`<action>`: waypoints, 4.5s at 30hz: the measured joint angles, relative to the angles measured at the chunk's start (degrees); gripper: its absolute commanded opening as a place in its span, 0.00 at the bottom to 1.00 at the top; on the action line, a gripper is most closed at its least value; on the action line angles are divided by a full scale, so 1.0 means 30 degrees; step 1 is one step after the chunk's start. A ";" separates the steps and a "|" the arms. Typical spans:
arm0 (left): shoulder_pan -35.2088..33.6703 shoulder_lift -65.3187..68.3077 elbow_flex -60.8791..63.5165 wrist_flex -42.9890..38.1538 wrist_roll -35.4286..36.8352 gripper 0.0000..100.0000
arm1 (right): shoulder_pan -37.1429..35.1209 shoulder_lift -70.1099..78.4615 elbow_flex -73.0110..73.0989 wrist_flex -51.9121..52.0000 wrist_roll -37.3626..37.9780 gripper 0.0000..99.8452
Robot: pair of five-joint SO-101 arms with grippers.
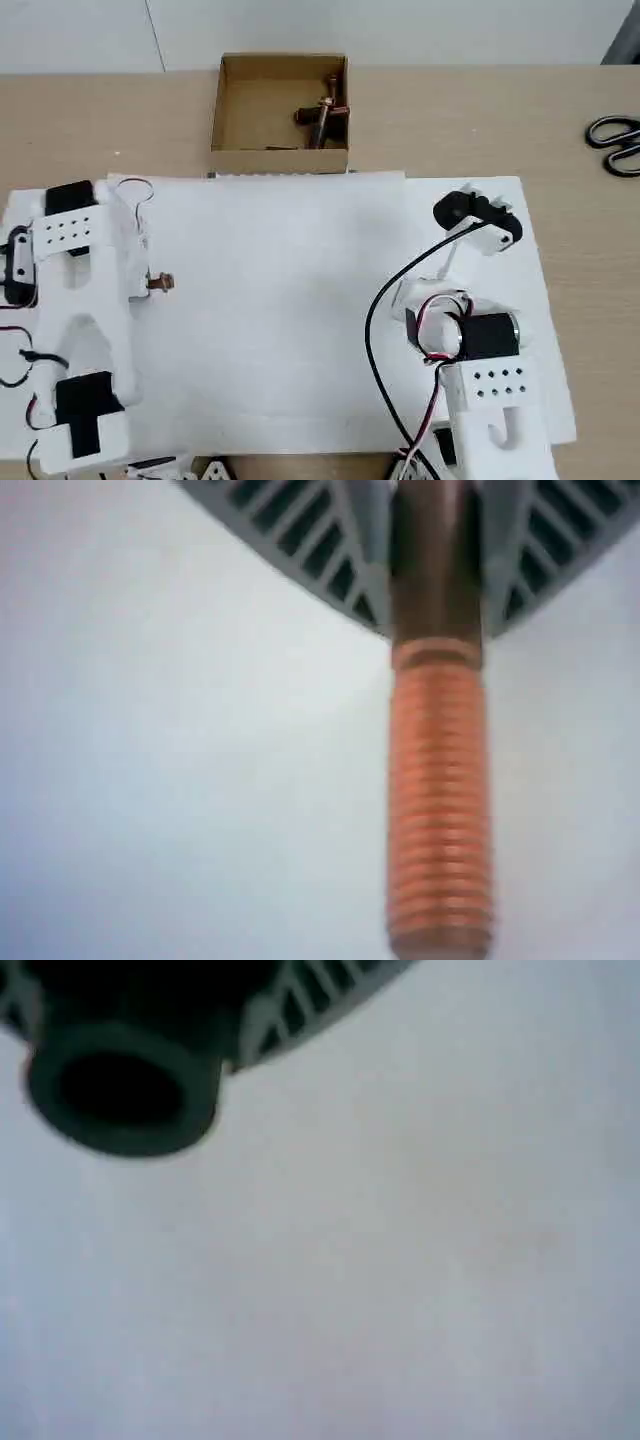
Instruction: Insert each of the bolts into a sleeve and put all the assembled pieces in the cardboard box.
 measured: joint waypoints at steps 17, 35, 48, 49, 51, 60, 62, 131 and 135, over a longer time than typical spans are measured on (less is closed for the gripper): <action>0.0703 0.0000 0.0000 -0.0410 0.0205 0.03 | 0.0000 0.0000 0.0000 0.0000 0.0000 0.00; 0.0850 0.0000 -0.0117 -0.1495 -0.0440 0.30 | 0.0000 0.0000 0.0000 0.0000 0.0000 0.00; 0.0850 0.0000 -0.5187 0.1700 -1.1311 0.30 | 0.0000 0.0000 0.0000 0.0000 0.0000 0.00; 0.0850 0.0000 -0.5538 0.2051 -1.2425 0.30 | 0.0000 0.0000 0.0000 0.0000 0.0000 0.00; 0.0850 0.0000 -0.5744 0.2432 -1.4623 0.30 | 0.0000 0.0000 0.0000 0.0000 0.0000 0.00; 0.0850 0.0000 -0.5744 0.2579 -1.8198 0.30 | 0.0000 0.0000 0.0000 0.0000 0.0000 0.00; 0.0908 0.0000 -0.5744 0.2579 -1.8256 0.30 | 0.0000 0.0000 0.0000 0.0000 0.0000 0.00; 0.1670 0.8000 -0.3868 0.2081 -5.5736 0.13 | 0.2462 0.0000 0.0645 -0.0381 0.0000 0.00; 0.1700 0.8908 -0.3868 0.1319 -5.5736 0.13 | 0.2462 0.0000 0.0645 -0.0381 0.0000 0.00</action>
